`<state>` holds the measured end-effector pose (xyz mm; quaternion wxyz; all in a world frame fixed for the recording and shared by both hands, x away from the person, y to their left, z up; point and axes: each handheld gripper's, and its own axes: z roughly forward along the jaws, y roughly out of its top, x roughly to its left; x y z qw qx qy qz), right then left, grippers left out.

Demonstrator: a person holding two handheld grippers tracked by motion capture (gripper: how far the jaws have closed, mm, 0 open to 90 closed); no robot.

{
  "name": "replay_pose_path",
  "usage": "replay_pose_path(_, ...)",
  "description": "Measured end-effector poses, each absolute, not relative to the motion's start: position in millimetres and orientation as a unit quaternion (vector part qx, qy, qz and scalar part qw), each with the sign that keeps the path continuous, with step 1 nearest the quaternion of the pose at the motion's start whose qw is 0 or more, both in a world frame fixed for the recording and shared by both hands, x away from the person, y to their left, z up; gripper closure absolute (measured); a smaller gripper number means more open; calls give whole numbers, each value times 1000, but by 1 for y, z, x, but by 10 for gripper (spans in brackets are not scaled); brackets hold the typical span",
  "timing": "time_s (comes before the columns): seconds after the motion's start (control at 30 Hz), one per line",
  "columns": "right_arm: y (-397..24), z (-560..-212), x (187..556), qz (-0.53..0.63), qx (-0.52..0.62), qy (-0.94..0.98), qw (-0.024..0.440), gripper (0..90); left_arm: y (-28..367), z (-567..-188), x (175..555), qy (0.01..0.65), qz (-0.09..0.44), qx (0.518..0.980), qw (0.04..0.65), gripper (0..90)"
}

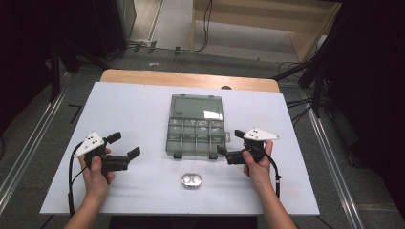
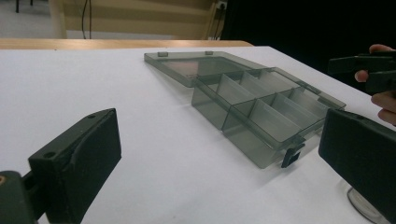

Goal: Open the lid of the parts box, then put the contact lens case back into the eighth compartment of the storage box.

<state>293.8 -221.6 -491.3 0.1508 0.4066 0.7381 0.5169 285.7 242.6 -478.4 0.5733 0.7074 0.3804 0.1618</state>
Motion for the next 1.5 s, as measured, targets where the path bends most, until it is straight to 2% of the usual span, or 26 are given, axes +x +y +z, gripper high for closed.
replay_pose_path(0.53, -220, -485, 286, 522, 392, 742, 150, 0, 271, -476, 267, 383, 189, 697, 575, 0)
replay_pose_path(1.0, -208, -479, 283, 529, 356, 760, 126, 0, 296, -481, 254, 398, 196, 687, 576, 0)
replay_pose_path(1.5, -193, -471, 277, 524, 314, 784, 108, 0, 302, -486, 247, 396, 202, 689, 572, 0)
